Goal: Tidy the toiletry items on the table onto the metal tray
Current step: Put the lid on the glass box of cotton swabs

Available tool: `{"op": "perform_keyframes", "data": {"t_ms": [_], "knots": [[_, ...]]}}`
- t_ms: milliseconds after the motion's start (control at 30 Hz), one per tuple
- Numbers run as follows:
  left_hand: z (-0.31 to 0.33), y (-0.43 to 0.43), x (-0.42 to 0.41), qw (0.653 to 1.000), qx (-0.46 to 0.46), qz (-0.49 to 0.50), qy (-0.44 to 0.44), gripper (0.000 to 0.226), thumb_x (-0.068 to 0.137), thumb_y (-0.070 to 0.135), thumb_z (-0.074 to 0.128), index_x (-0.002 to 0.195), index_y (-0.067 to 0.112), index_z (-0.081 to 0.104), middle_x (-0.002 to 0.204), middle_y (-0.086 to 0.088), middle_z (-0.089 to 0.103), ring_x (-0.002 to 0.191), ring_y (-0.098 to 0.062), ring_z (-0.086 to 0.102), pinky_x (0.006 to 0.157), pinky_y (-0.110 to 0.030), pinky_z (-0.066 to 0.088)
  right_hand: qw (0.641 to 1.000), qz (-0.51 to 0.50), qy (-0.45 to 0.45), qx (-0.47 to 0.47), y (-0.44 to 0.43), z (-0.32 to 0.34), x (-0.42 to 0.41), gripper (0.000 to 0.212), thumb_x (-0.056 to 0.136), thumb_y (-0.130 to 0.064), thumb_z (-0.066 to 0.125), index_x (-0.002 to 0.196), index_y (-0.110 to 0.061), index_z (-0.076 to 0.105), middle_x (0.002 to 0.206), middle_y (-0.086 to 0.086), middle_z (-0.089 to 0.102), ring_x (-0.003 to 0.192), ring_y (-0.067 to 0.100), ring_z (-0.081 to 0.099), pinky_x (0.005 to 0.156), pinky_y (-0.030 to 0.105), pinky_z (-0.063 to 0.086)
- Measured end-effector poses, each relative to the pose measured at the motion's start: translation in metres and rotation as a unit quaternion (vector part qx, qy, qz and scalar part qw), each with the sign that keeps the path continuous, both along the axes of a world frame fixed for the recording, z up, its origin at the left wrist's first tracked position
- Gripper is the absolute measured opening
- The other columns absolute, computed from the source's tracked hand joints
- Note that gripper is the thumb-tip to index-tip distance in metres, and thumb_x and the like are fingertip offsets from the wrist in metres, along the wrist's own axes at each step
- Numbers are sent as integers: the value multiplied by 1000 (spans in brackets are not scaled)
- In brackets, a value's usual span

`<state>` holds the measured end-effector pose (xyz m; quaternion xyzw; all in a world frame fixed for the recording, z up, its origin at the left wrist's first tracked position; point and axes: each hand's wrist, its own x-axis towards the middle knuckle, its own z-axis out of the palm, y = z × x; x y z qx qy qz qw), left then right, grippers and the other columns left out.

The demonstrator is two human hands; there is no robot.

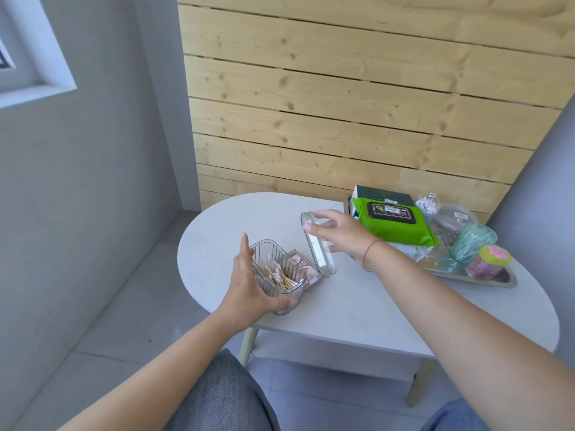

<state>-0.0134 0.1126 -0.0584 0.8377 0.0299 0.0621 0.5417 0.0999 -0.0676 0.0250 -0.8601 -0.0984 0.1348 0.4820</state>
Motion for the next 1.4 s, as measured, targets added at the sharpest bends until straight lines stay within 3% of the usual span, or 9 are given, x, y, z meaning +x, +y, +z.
{"op": "perform_keyframes", "data": {"t_ms": [100,267,433,633,800,933,1067,1167,1400], "knots": [[2,-10,2,999,42,23,-9,152,45,50,88,146,20,-22,148,-7,20,141,-18,18,112,-32,22,1000,17,22,-7,19,15,-9,63,76,-51,69,129,-20,54,106,0,58,84,11,59,65,23,53],[2,-15,3,998,60,33,7,149,48,54,85,147,15,-19,152,-6,16,142,-20,14,109,-30,19,957,88,-101,-259,56,21,-30,67,71,-59,67,121,-16,57,118,1,61,109,21,57,95,35,46],[0,-11,1,999,16,26,19,145,47,48,88,149,20,-12,154,1,12,143,-13,8,106,-23,13,921,108,-137,-349,74,13,-43,65,73,-61,61,124,-20,52,126,-1,59,114,22,55,89,34,47],[2,-7,-2,999,-28,18,29,139,47,44,90,148,28,-5,135,20,16,127,5,13,102,-19,17,936,110,-93,-322,80,6,-38,77,71,-60,64,135,-22,42,136,7,42,126,26,44,97,38,42],[7,-2,-5,998,-45,17,28,139,51,46,88,149,21,-7,154,-1,13,143,-10,13,113,-28,17,977,46,-108,-178,75,24,-24,68,70,-48,69,127,-19,45,118,4,51,102,20,54,87,30,44],[16,4,-10,997,-67,-12,19,125,54,57,75,150,22,3,150,9,15,142,-6,11,114,-28,16,982,-3,-187,-27,65,41,-25,47,70,-33,73,112,-27,52,99,-2,48,80,10,50,64,14,38],[21,12,-11,994,-104,-19,19,99,66,67,56,148,25,19,150,16,23,140,-2,20,107,-21,18,972,-17,-218,84,48,15,-54,39,71,-15,75,99,-16,47,110,6,50,100,14,55,94,24,48],[18,17,-14,988,-146,-10,39,93,70,83,35,148,35,20,152,22,23,139,2,21,107,-19,17,957,-23,-274,89,36,-14,-74,37,68,-6,77,92,-6,48,107,11,49,104,19,53,99,27,46],[17,18,-8,986,-159,-5,50,88,73,86,21,146,37,26,152,21,29,138,7,25,120,-34,15,965,-31,-260,24,28,-60,-89,32,71,-18,78,82,-9,49,114,-1,49,121,8,46,90,-2,25]]}}
